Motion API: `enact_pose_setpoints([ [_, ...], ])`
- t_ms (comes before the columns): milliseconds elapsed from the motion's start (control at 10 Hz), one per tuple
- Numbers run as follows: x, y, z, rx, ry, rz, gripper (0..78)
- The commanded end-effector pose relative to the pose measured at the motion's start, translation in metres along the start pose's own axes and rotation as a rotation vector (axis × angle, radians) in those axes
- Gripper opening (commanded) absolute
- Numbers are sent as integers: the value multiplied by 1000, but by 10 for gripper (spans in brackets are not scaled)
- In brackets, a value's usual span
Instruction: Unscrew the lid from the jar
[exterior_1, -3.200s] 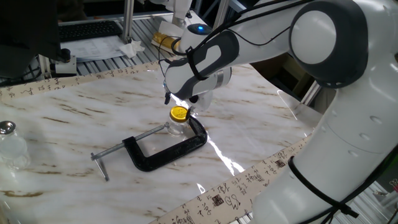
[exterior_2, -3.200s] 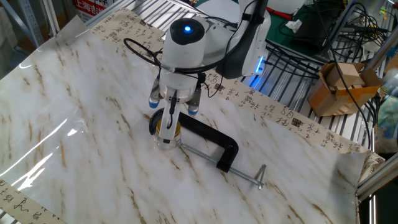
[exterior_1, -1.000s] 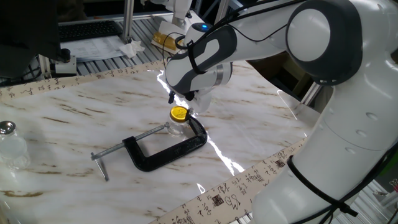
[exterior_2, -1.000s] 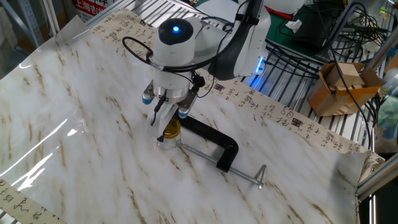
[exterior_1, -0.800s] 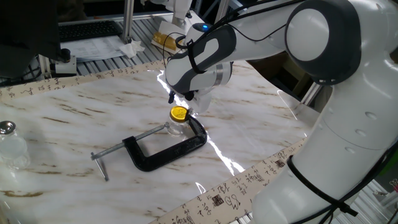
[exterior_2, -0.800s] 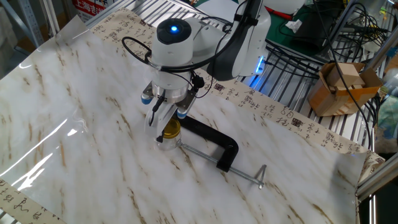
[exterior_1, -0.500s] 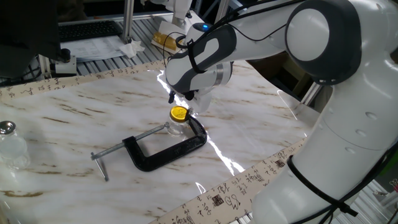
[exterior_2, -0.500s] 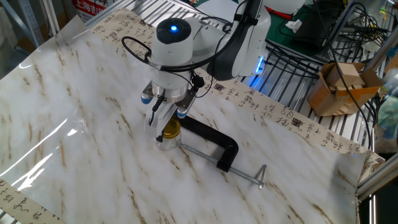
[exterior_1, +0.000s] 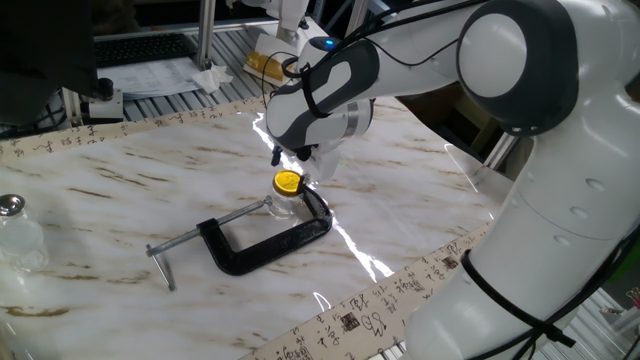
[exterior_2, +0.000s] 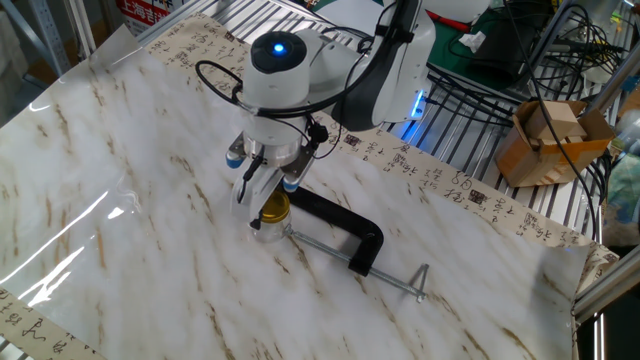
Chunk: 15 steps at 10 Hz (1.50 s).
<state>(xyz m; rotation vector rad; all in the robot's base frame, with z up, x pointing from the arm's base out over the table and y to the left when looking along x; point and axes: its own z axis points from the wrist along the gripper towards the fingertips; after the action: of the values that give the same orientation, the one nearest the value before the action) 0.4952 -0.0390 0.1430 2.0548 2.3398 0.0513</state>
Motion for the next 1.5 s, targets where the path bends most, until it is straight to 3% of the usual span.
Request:
enact_pose_setpoints([
  [100, 5, -1, 4, 11, -5, -6, 774],
  [500, 8, -12, 2, 21, -2, -28, 774],
  [1000, 6, -10, 0, 65, -30, -46, 774],
  [1500, 0, -5, 0, 76, -21, -57, 774],
])
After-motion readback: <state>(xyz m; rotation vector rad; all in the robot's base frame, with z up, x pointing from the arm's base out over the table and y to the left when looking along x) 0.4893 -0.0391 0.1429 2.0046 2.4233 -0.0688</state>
